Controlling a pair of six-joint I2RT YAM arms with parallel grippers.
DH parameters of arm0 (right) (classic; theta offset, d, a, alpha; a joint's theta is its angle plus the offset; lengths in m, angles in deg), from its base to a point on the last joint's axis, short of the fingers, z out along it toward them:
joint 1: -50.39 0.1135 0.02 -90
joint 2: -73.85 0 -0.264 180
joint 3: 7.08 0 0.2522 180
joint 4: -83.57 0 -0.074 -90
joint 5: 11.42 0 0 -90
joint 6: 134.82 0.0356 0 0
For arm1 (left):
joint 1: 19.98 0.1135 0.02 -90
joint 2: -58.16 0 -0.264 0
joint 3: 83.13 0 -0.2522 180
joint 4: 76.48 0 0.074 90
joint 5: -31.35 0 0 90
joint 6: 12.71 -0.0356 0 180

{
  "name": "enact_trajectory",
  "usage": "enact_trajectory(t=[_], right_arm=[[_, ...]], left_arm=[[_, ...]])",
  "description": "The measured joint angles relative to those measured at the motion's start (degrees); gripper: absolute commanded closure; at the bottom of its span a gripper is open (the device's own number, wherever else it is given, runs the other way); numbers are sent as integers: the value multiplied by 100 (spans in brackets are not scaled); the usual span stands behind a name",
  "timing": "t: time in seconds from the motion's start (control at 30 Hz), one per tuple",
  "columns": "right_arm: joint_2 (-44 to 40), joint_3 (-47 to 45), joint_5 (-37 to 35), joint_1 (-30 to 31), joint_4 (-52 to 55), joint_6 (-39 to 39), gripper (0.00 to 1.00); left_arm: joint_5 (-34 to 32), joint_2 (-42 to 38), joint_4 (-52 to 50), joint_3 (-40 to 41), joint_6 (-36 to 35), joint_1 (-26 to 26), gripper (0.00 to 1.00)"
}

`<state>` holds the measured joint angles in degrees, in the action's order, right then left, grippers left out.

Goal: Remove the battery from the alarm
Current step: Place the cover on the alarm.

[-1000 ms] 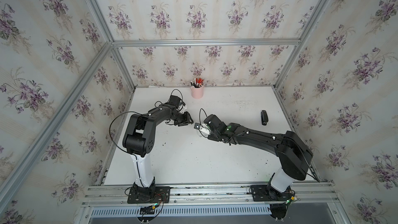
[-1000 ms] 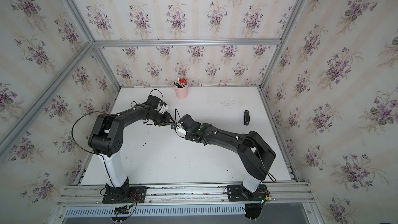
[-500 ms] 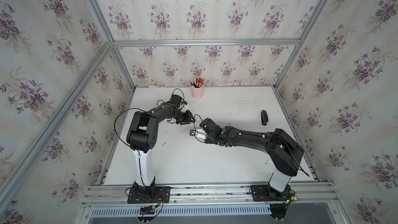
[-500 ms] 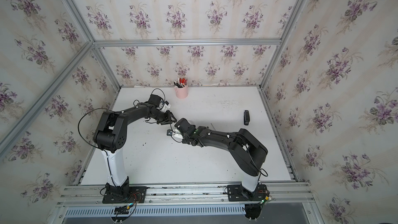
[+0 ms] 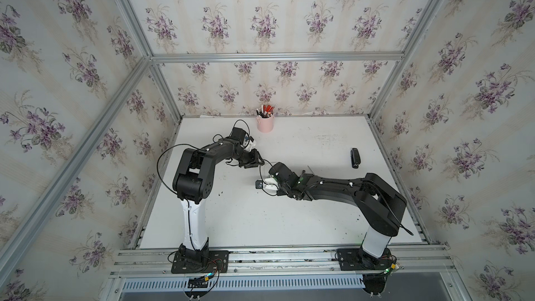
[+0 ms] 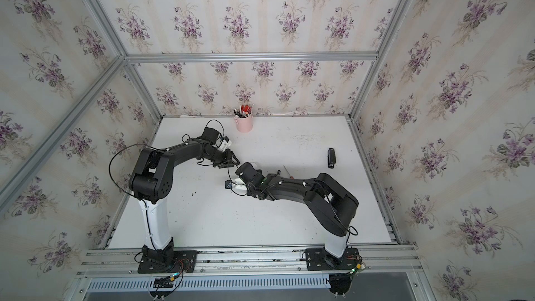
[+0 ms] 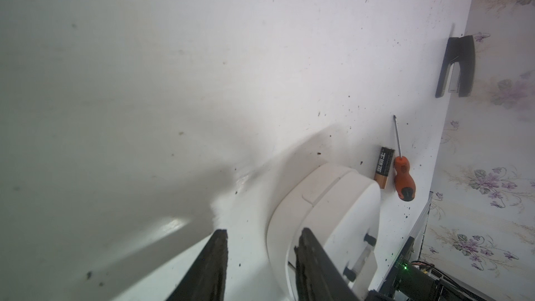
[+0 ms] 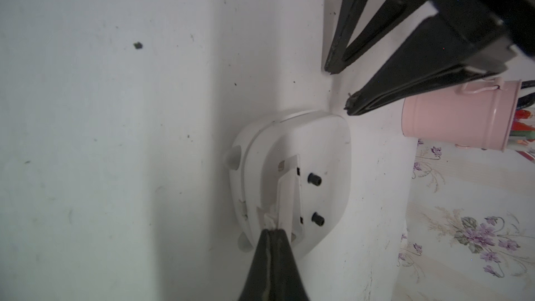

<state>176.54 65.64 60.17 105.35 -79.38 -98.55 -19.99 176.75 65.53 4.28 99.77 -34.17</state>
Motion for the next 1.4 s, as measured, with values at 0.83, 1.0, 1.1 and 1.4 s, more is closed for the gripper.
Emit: enact_trajectory(t=[0.83,1.0,1.1,1.4], right_arm=[[168,-26,-216,0,-387,-608,100],[199,-22,-273,-7,-444,-625,100],[203,-13,-280,-11,-442,-627,100],[201,-44,-313,-11,-468,-625,99]], left_arm=[[-11,52,0,52,0,-59,57],[-11,52,0,52,-2,-59,57],[-11,52,2,52,0,-61,57],[-13,57,0,52,0,-66,58]])
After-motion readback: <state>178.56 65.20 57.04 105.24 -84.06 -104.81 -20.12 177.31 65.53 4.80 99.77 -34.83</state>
